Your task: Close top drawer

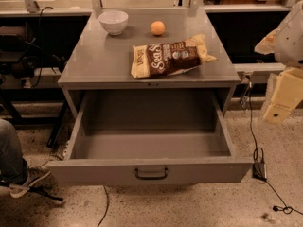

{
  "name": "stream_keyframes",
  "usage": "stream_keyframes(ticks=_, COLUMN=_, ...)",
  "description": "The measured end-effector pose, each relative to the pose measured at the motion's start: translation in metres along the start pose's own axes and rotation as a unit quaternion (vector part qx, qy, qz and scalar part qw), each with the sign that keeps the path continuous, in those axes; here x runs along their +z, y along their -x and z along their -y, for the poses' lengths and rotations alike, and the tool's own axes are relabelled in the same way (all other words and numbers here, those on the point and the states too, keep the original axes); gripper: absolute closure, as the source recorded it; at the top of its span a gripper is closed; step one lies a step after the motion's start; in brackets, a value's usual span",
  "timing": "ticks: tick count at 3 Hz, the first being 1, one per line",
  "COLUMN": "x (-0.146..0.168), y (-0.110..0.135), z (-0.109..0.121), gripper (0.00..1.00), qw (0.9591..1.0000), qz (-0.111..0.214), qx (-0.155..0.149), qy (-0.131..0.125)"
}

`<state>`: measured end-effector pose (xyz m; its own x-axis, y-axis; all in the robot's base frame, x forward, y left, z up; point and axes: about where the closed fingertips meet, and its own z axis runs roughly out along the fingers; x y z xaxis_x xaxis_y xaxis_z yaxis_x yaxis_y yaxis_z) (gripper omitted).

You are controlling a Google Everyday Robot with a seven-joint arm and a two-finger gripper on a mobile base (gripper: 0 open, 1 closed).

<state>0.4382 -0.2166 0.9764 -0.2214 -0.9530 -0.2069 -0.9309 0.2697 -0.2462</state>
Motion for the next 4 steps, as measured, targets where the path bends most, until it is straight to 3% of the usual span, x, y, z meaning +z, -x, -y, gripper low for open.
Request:
stream_keyframes(ticks=1, x=0.000, y=0.000, z=0.000, gripper=0.00, qw=1.0000, qz=0.000, qx=0.000, qy=0.000)
stream_keyframes(ticks=2, x=0.016, y=-0.009, z=-0.008, gripper=0.00, qw=0.9993, qz=-0.003, qx=0.030, qy=0.022)
stream_keyframes(ticks=3, x=0.066, y=-0.024, z=-0.037, gripper=0.00, qw=0.9917, qz=0.009, qx=0.107, qy=0.070)
stream_keyframes(ticks=4, x=0.122, y=-0.037, z=-0.068, gripper=0.00, qw=0.9785, qz=0.012, qx=0.180, qy=0.100)
